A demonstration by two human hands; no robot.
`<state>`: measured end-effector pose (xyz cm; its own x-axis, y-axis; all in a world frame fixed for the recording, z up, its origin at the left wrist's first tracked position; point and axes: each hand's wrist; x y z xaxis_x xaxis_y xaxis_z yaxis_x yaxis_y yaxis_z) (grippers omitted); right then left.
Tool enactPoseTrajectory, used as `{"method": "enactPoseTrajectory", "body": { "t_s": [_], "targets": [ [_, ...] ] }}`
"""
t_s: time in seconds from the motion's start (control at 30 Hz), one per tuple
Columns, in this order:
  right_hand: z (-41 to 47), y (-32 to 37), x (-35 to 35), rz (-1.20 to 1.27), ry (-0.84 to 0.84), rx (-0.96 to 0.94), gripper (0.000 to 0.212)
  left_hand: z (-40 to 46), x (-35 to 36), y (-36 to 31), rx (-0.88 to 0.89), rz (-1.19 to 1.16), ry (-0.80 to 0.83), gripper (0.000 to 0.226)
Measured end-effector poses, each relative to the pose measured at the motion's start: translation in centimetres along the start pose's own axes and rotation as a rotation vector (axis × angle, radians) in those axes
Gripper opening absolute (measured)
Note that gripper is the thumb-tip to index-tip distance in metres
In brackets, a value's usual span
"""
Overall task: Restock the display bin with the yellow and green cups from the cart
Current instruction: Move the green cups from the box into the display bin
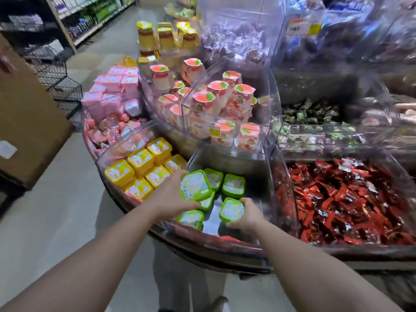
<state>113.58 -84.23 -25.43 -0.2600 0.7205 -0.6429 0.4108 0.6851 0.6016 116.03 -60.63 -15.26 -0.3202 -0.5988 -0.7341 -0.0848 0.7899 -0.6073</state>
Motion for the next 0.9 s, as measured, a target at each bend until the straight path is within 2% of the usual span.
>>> {"method": "enactPoseTrajectory", "body": {
  "t_s": [0.1,0.37,0.73,0.8,0.9],
  "targets": [
    [1.3,-0.5,1.5,0.055,-0.004,0.083,0.114,1.2,-0.1,-0.1,0.019,0.005,0.026,0.095],
    [3.3,0.6,2.2,0.16,-0.106,0.095,0.091,5.1,-1.2,-1.7,0.078,-0.065,0.036,0.086],
    [3.3,0.9,1.5,0.256,-0.078,0.133,0.098,6.1,-1.4,-2.5,0.141,-0.012,0.117,0.087],
    [2.7,1.8,0.5,0.196,-0.09,0.128,0.089,6.0,-1.2,-2.8,0.161,0.033,0.129,0.087],
    [2.1,3.9,-1.0,0.166,-0.305,0.099,0.06,6.0,-0.4,-3.1,0.196,0.076,0.166,0.088]
  ]
}}
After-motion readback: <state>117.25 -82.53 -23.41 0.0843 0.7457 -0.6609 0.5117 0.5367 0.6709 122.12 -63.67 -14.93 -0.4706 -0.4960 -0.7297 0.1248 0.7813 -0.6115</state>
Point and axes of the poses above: each hand's wrist, its own z-axis towards the middle knuckle, its own x-axis out of the palm, y = z × x, and after that the axes turned 5 degrees about -x, right-handed
